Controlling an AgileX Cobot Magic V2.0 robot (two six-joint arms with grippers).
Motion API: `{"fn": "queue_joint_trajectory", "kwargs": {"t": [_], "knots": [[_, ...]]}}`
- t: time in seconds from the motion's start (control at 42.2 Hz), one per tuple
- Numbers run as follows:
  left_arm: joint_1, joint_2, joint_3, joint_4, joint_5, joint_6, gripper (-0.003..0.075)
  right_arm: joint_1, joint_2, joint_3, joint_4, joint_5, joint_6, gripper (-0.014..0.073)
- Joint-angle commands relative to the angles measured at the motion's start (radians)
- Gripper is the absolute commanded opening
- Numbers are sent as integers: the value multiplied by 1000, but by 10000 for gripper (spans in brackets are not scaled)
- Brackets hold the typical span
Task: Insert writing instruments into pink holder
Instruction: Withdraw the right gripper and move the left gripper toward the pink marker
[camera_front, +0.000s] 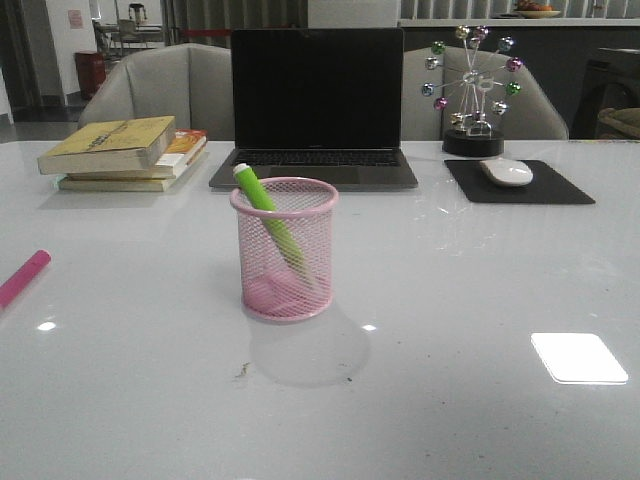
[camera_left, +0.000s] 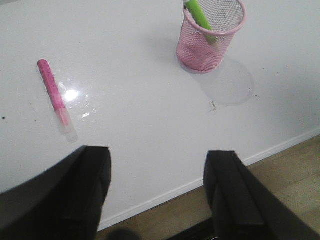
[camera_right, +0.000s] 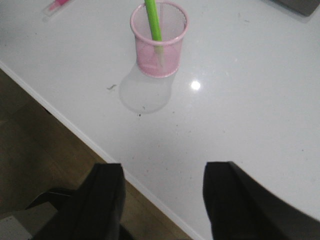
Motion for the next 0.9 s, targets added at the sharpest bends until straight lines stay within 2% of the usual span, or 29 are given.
{"fn": "queue_joint_trajectory", "kwargs": {"t": [0.0, 0.142, 0.19, 0.284, 0.426, 0.877], "knots": [[-6, 22, -28, 17, -75, -63, 497, -1, -25, -25, 0, -18, -11, 469], [-6, 92, -30, 137, -75, -184, 596, -1, -26, -25, -6, -5, -11, 469], [-6, 129, -37, 180, -72, -226, 608, -1, -26, -25, 0, -2, -11, 469], [-6, 212, -61, 251, -64, -294, 604, -1, -26, -25, 0, -2, -11, 469], [6, 358, -111, 268, -68, -304, 604, -1, -26, -25, 0, -2, -11, 469], [181, 891, -409, 263, -85, -303, 604, -1, -26, -25, 0, -2, -11, 469]]}}
